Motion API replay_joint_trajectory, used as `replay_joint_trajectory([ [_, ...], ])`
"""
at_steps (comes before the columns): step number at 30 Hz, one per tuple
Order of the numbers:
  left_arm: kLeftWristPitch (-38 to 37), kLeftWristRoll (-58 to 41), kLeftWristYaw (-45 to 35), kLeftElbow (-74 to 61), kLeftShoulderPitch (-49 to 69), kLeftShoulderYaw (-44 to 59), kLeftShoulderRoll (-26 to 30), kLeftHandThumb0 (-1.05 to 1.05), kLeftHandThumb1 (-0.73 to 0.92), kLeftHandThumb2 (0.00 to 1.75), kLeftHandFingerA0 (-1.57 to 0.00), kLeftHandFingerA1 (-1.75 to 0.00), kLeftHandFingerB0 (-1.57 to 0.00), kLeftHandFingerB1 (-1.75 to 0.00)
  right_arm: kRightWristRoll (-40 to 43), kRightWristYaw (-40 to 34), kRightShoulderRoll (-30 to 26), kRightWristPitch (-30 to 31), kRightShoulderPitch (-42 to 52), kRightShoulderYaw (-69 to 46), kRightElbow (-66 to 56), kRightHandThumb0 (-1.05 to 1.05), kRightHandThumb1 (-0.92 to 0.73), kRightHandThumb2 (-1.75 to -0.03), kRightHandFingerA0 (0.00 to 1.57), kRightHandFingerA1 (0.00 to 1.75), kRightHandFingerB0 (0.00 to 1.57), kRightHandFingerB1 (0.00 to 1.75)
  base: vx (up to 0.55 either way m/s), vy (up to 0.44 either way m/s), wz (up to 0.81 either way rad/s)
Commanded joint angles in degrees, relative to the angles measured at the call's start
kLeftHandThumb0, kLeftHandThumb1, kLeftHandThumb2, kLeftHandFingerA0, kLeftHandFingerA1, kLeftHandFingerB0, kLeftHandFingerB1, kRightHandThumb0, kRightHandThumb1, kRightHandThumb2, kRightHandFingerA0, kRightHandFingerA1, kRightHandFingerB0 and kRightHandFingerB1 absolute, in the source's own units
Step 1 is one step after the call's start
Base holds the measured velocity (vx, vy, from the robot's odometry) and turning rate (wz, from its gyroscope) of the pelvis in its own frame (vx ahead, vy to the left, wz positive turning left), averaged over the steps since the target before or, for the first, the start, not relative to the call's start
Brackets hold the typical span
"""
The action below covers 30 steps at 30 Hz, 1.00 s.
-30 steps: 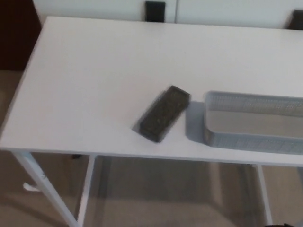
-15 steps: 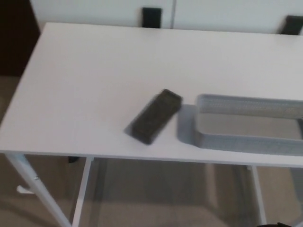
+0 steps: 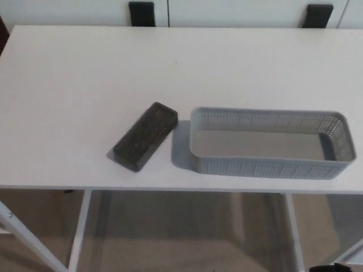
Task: The robot walks towards a desk on which an eraser is kept on the left hand side and a container is kept on the right hand side. The robot picks up the eraser using its left hand and places it in the container.
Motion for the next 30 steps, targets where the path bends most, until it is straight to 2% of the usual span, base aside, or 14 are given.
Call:
replay_joint_trajectory([
  [1, -0.25, 1.16, 0.91, -0.54, 0.63, -0.38, 0.30, -0.28, 0.46, 0.62, -0.46, -0.45, -0.36, -0.40, -0.50, 0.27, -0.85, 0.64, 0.18, 0.21, -1.41, -0.43, -0.39, -0.74, 0.45, 0.60, 0.37, 0.56, -0.01, 0.279, 0.08],
  [4, -0.08, 1.33, 1.08, -0.30, 0.19, -0.43, 0.41, -0.29, 0.46, 0.62, -0.47, -0.45, -0.36, -0.40, -0.41, 0.66, -1.03, 0.29, -0.17, 0.37, -1.21, -0.43, -0.39, -0.74, 0.45, 0.60, 0.38, 0.56, -0.01, -0.013, 0.03],
  [5, -0.10, 1.15, 1.28, -0.21, 0.05, -0.19, 0.32, -0.29, 0.46, 0.62, -0.47, -0.45, -0.36, -0.40, -0.06, 0.79, -0.88, 0.32, -0.47, 0.13, -0.81, -0.38, -0.49, -0.53, 0.50, 0.53, 0.41, 0.48, 0.00, 0.000, 0.00],
  [7, -0.34, 1.04, 1.29, 0.44, -0.32, -0.13, 0.29, -0.29, 0.45, 0.62, -0.48, -0.45, -0.37, -0.40, -0.11, 0.54, -0.75, 0.83, -0.38, 0.13, -1.31, -0.37, -0.49, -0.54, 0.50, 0.53, 0.40, 0.47, -0.01, -0.087, 0.08],
  [8, -0.23, 1.15, 1.25, 0.15, -0.20, -0.21, 0.37, -0.29, 0.46, 0.62, -0.47, -0.45, -0.36, -0.40, -0.12, 0.45, -0.73, 0.58, -0.38, 0.12, -1.19, -0.43, -0.39, -0.73, 0.46, 0.60, 0.37, 0.55, -0.01, -0.114, 0.01],
  [9, 0.53, 1.43, 1.23, -0.69, 0.16, -0.36, 0.51, -0.30, 0.46, 0.62, -0.47, -0.45, -0.36, -0.40, -0.24, 0.34, -0.72, 0.30, -0.32, 0.21, -1.08, -0.43, -0.38, -0.73, 0.46, 0.61, 0.37, 0.56, 0.00, -0.166, 0.03],
  [10, 0.76, 1.09, 1.01, -0.74, 0.21, -0.26, 0.44, -0.28, 0.47, 0.62, -0.46, -0.44, -0.36, -0.39, -0.11, 0.51, -0.69, 0.11, -0.25, 0.15, -1.01, -0.37, -0.49, -0.54, 0.50, 0.54, 0.40, 0.48, 0.00, -0.181, 0.05],
  [16, -1.03, 2.39, 1.38, -2.98, 1.75, -1.30, 0.43, -0.34, 0.44, 0.64, -0.46, -0.45, -0.36, -0.41, -0.25, 0.90, -0.94, 0.42, -0.09, 0.42, -1.40, -0.38, -0.49, -0.54, 0.49, 0.53, 0.40, 0.48, -0.01, -0.304, 0.03],
  [17, -2.05, 2.37, 0.31, -7.74, 3.98, -2.09, 0.47, -0.32, 0.51, 0.55, -0.49, -0.40, -0.38, -0.34, -0.38, 0.69, -0.85, 1.01, -0.18, 0.56, -1.49, -0.39, -0.49, -0.54, 0.50, 0.52, 0.41, 0.47, -0.02, -0.284, 0.10],
  [20, -2.19, 3.76, -3.04, -21.08, 7.87, -6.40, 1.31, -0.37, 0.51, 0.56, -0.46, -0.38, -0.35, -0.33, -0.27, 0.90, -0.77, 0.95, -0.74, 0.69, -1.31, -0.37, -0.49, -0.54, 0.49, 0.53, 0.40, 0.48, 0.00, -0.116, -0.05],
  [21, -2.24, 3.14, -4.16, -24.05, 8.79, -7.34, 1.49, -0.45, 0.43, 0.67, -0.41, -0.46, -0.30, -0.40, -0.14, 1.03, -0.75, 0.85, -0.76, 0.66, -1.30, -0.36, -0.49, -0.54, 0.49, 0.54, 0.40, 0.48, 0.00, 0.000, 0.00],
  [23, -3.00, 1.23, -6.44, -28.92, 10.55, -9.00, 2.01, -0.47, 0.43, 0.68, -0.40, -0.46, -0.28, -0.40, 0.15, 0.91, -0.41, 0.56, -0.35, 0.54, -1.40, -0.36, -0.49, -0.54, 0.50, 0.54, 0.40, 0.48, 0.00, 0.000, 0.00],
  [25, -2.41, -1.28, -7.80, -29.67, 11.00, -9.19, 1.88, -0.41, 0.53, 0.57, -0.41, -0.40, -0.30, -0.32, -0.35, 0.39, -0.36, 0.70, -0.04, 0.93, -1.65, -0.37, -0.49, -0.53, 0.50, 0.53, 0.41, 0.48, 0.02, 0.085, -0.03],
  [30, 0.01, -5.32, -7.66, -22.64, 8.13, -5.70, 0.89, -0.35, 0.53, 0.56, -0.41, -0.40, -0.29, -0.33, -0.51, 0.54, -0.76, 0.45, -0.45, 1.11, -1.39, -0.37, -0.49, -0.54, 0.50, 0.53, 0.41, 0.47, 0.06, 0.216, -0.07],
])
